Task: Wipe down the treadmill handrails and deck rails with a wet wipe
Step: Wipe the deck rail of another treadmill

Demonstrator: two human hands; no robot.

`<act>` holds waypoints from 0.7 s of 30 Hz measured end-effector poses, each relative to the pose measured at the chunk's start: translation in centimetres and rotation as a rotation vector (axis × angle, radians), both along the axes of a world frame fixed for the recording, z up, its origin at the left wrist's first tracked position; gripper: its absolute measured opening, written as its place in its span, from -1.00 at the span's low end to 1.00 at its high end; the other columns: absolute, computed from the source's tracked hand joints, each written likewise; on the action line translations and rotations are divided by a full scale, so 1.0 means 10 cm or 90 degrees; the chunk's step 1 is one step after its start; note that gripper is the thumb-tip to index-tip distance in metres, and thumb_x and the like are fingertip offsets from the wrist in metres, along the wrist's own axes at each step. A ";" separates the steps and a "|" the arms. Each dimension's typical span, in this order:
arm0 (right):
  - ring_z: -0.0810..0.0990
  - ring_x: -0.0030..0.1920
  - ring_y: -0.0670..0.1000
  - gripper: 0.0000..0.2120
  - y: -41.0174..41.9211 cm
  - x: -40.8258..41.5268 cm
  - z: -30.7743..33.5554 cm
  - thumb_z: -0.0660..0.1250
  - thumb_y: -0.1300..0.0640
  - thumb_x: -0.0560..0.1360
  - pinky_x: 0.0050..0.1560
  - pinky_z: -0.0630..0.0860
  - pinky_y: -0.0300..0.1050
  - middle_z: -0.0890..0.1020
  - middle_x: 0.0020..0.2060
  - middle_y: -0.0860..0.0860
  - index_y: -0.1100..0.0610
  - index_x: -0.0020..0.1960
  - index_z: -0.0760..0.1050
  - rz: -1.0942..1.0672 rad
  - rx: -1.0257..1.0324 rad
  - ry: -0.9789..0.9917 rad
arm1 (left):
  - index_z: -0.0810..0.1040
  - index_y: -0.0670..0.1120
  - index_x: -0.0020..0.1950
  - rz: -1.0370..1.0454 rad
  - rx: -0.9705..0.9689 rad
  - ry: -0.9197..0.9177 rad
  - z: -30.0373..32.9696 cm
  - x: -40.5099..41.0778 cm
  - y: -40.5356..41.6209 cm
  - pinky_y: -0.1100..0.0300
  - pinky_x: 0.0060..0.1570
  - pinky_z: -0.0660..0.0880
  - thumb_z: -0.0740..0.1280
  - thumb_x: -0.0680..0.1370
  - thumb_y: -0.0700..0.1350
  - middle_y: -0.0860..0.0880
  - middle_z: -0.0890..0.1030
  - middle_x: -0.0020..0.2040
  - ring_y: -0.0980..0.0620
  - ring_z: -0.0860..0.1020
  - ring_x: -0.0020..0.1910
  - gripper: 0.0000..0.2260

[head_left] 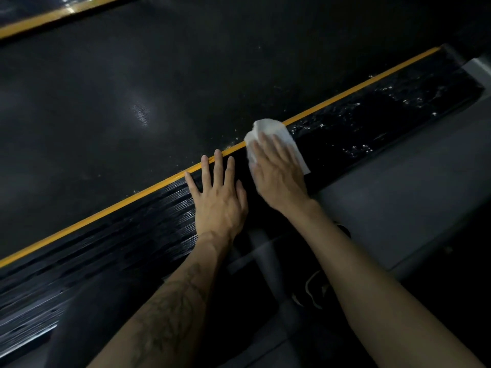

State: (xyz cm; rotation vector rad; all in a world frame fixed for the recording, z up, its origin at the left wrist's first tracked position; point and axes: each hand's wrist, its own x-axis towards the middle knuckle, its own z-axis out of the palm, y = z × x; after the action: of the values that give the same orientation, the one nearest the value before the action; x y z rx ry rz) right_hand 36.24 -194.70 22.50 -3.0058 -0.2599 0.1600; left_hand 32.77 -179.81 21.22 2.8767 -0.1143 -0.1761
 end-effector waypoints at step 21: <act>-0.03 0.66 0.16 -0.43 -0.16 0.30 0.09 -0.02 0.08 0.68 0.64 -0.08 0.17 0.04 0.66 0.15 0.19 0.66 0.01 -0.005 -0.058 -0.025 | 0.01 0.01 0.69 0.005 -0.004 0.007 0.03 0.01 -0.01 -0.34 0.55 -0.23 -0.04 0.73 0.07 0.00 -0.13 0.70 -0.09 -0.25 0.66 -0.48</act>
State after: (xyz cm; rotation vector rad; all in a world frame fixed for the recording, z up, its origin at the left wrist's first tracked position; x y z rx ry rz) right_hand 39.22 -196.33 23.38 -3.1028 -0.2511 0.1153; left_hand 32.89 -179.91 21.55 2.8689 -0.1009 -0.1891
